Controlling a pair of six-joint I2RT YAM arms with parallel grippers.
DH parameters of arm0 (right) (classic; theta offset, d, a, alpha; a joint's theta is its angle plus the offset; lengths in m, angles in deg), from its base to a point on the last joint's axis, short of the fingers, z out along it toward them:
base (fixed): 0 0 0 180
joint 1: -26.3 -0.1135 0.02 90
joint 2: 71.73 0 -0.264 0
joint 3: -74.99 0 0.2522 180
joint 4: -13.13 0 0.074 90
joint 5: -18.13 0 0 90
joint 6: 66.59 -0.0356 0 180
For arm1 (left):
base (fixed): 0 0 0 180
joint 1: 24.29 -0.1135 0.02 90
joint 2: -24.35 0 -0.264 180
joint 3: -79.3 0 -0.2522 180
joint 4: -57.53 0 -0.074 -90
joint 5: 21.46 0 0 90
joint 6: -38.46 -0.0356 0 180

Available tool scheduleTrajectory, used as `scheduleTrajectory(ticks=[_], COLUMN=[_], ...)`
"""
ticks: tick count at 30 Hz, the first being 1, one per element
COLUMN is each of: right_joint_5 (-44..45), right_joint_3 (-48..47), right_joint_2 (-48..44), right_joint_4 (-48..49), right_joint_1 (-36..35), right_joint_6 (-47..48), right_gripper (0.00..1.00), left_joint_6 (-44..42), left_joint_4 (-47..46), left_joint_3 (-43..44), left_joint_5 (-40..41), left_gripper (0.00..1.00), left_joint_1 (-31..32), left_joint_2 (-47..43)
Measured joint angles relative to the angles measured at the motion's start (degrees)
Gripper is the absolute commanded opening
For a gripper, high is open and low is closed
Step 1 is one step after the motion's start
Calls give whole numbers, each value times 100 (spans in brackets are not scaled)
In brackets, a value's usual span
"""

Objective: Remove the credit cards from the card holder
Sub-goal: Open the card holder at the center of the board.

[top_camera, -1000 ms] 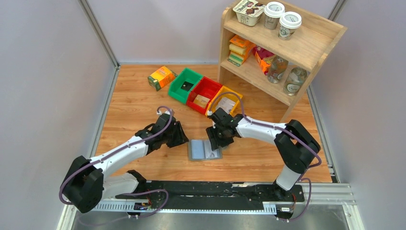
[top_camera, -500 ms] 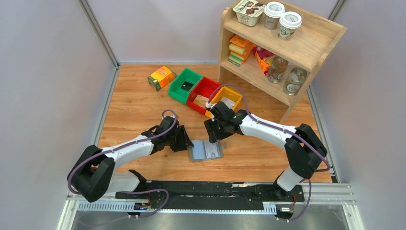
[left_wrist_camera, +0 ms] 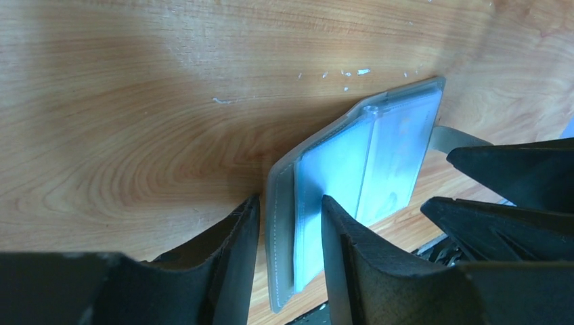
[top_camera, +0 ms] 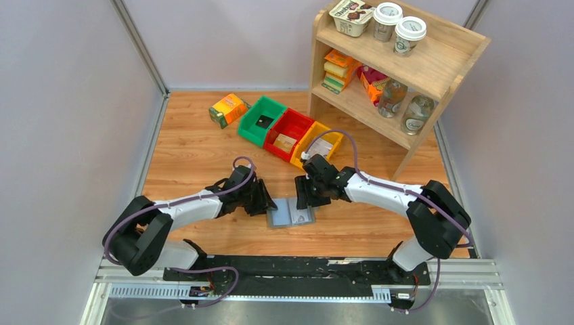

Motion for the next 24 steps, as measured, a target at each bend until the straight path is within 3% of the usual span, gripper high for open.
scheduleTrajectory(ticks=[3, 10, 12, 24], right_joint_5=[-52, -120, -131, -131], right_joint_3=[22, 24, 24, 24], right_joint_2=[0, 151, 214, 354], right_joint_4=[129, 330, 341, 385], right_joint_1=[-33, -55, -55, -55], right_joint_6=[-90, -153, -164, -199], right_gripper=[56, 55, 55, 56], left_joint_6=[57, 240, 317, 752], left_joint_4=[-83, -326, -455, -726], left_joint_3=[0, -103, -168, -601], left_joint_5=[-22, -61, -59, 197], left_gripper=[37, 9, 5, 2], left_joint_1=[11, 66, 81, 144], left_joint_2=[92, 136, 136, -273])
